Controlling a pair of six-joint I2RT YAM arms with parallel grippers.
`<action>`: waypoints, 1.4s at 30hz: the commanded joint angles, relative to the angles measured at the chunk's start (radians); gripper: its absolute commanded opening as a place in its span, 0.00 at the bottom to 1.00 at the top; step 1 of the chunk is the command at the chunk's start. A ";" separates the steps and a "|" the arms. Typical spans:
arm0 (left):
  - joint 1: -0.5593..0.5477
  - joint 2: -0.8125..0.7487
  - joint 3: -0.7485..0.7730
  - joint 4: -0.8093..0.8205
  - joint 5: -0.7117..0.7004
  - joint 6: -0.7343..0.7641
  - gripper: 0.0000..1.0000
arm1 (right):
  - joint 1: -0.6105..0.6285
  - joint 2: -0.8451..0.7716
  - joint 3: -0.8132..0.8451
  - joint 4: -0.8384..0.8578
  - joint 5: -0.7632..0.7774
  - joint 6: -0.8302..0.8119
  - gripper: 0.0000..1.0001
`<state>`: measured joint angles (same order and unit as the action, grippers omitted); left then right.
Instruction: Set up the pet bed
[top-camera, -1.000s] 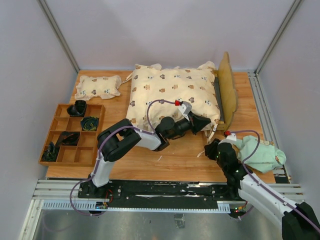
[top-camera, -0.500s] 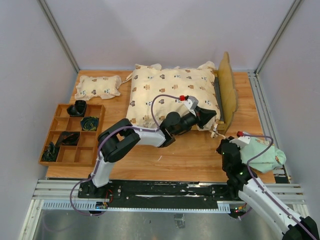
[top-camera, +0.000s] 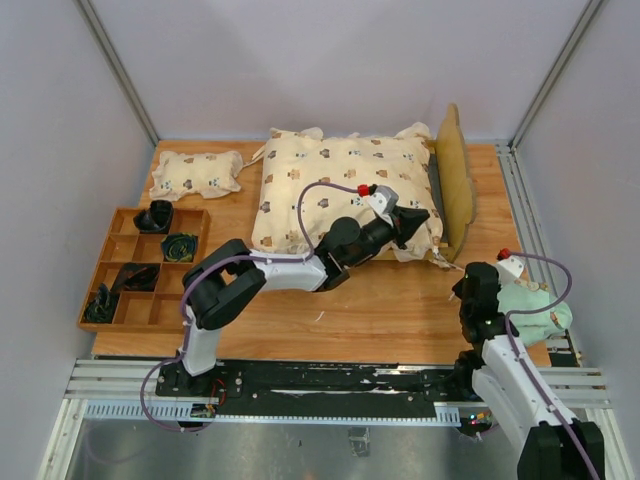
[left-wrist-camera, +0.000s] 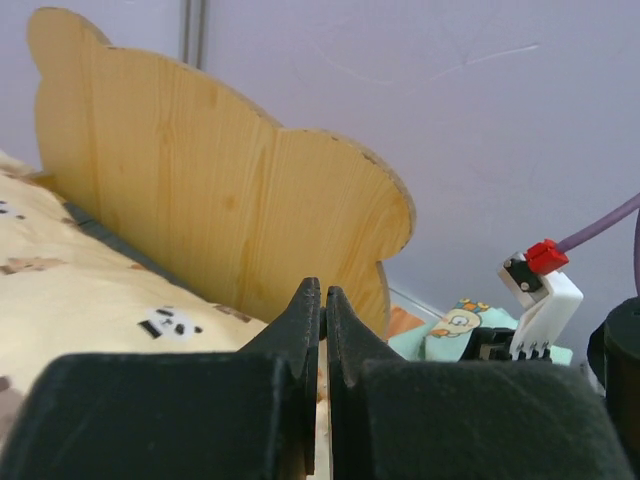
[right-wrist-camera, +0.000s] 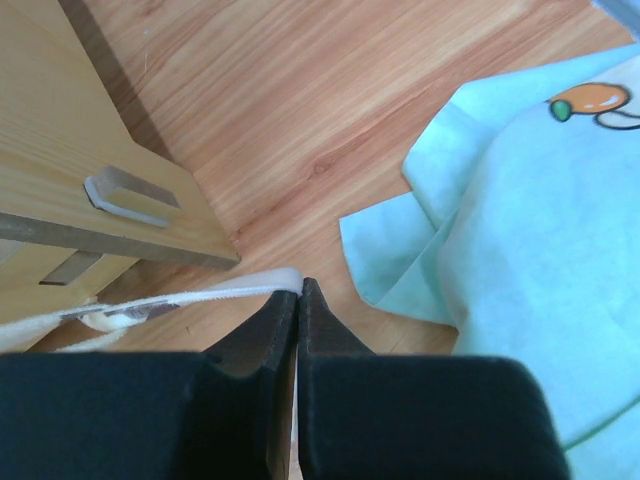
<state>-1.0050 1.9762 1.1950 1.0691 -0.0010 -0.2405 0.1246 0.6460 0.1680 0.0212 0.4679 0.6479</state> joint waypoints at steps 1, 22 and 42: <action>0.000 -0.088 -0.077 0.023 -0.094 0.088 0.00 | -0.065 0.043 0.035 0.023 -0.088 0.017 0.00; 0.072 -0.233 -0.054 -0.120 -0.159 0.284 0.00 | -0.280 0.368 0.025 0.267 -0.272 0.102 0.00; -0.068 -0.431 -0.549 -0.176 0.058 0.231 0.00 | -0.326 0.390 0.247 0.242 -0.368 -0.073 0.00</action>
<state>-1.0523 1.5265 0.6876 0.8799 0.0269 -0.0006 -0.1726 1.0042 0.3943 0.2535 0.0994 0.6411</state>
